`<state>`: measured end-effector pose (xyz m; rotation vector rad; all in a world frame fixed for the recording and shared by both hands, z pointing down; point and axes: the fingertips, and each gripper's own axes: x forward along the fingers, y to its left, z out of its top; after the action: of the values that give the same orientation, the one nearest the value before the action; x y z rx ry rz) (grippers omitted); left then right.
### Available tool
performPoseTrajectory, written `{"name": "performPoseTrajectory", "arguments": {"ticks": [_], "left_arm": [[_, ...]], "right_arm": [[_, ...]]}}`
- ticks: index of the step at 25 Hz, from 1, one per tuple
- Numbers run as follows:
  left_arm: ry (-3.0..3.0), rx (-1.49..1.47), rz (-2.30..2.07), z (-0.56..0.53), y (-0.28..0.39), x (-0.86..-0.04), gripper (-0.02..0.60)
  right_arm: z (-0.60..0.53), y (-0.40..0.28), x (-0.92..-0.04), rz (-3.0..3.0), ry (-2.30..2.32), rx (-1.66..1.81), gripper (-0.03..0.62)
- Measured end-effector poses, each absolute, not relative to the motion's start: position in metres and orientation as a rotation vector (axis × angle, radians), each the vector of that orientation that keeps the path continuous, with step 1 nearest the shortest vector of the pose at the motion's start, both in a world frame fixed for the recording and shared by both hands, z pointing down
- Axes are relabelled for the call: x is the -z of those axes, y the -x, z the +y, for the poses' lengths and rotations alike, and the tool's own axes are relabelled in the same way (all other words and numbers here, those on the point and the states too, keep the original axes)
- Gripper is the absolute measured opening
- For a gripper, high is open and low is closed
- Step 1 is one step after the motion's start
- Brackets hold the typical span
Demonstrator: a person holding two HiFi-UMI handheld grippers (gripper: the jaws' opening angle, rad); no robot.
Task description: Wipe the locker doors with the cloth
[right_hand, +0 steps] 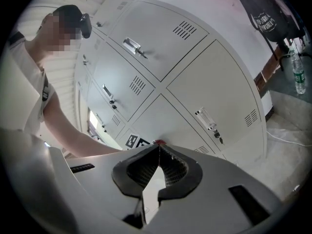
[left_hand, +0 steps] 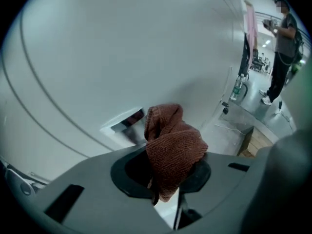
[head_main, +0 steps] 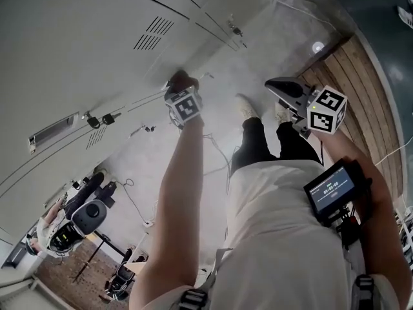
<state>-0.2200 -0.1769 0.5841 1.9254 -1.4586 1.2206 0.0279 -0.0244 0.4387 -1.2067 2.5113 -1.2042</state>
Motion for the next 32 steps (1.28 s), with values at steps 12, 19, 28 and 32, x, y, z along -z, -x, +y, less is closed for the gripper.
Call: {"name": "performPoseTrajectory", "arguments": {"ticks": [12, 19, 28, 32], "left_arm": [[-1.656, -1.139, -1.607, -0.153, 0.329, -0.607, 0.071], [-1.675, -1.235, -1.551, -0.164, 0.270, -0.620, 0.071], [-2.103, -1.480, -1.391, -0.181, 0.161, -0.603, 0.071], [-2.155, -1.337, -1.356, -0.195, 0.105, -0.600, 0.071]], "right_arm": [[-0.009, -0.025, -0.454, 2.483, 1.225, 1.255, 0.018], [0.002, -0.023, -0.460, 2.475, 1.241, 1.267, 0.018], [0.016, -0.037, -0.473, 2.414, 1.295, 1.290, 0.018], [0.022, -0.042, -0.481, 2.386, 1.319, 1.302, 0.018]]}}
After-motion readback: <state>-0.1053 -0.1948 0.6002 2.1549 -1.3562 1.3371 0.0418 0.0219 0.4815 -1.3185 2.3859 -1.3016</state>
